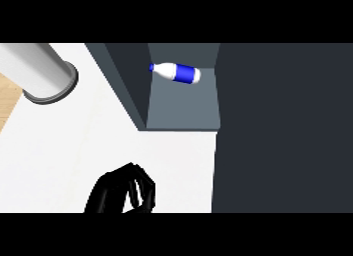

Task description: Pick up the bottled water, place it into the cabinet and close the cabinet

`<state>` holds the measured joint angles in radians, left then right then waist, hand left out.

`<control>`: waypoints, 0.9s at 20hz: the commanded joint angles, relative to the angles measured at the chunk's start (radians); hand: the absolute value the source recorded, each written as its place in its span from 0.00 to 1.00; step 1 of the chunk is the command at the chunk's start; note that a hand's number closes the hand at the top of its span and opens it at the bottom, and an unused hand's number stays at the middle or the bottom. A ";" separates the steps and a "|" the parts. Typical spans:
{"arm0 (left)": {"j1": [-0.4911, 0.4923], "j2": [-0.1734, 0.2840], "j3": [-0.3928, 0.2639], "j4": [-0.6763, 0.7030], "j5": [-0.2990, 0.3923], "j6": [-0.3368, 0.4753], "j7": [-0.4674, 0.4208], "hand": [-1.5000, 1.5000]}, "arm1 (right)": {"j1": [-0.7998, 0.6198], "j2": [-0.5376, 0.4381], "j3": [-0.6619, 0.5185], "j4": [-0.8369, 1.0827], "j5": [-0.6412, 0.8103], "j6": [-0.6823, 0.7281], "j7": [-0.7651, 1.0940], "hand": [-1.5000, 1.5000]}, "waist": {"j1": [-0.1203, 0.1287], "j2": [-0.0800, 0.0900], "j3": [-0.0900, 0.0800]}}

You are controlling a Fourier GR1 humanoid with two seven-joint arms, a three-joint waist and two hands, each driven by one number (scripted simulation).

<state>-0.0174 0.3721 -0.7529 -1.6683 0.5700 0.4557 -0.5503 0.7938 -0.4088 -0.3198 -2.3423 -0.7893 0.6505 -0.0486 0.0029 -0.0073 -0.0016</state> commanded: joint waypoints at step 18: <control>0.301 0.390 0.348 -0.262 0.227 -0.233 -0.077 0.00 | 0.023 -0.037 0.195 -0.332 0.156 0.111 0.078 1.00 | 0.006 -0.014 -0.008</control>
<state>0.2381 0.7211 -0.4543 -1.8892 0.7663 0.2375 -0.6212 0.7871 -0.4326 -0.1301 -2.3670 -0.7623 0.7985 -0.0491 0.0023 -0.0186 -0.0086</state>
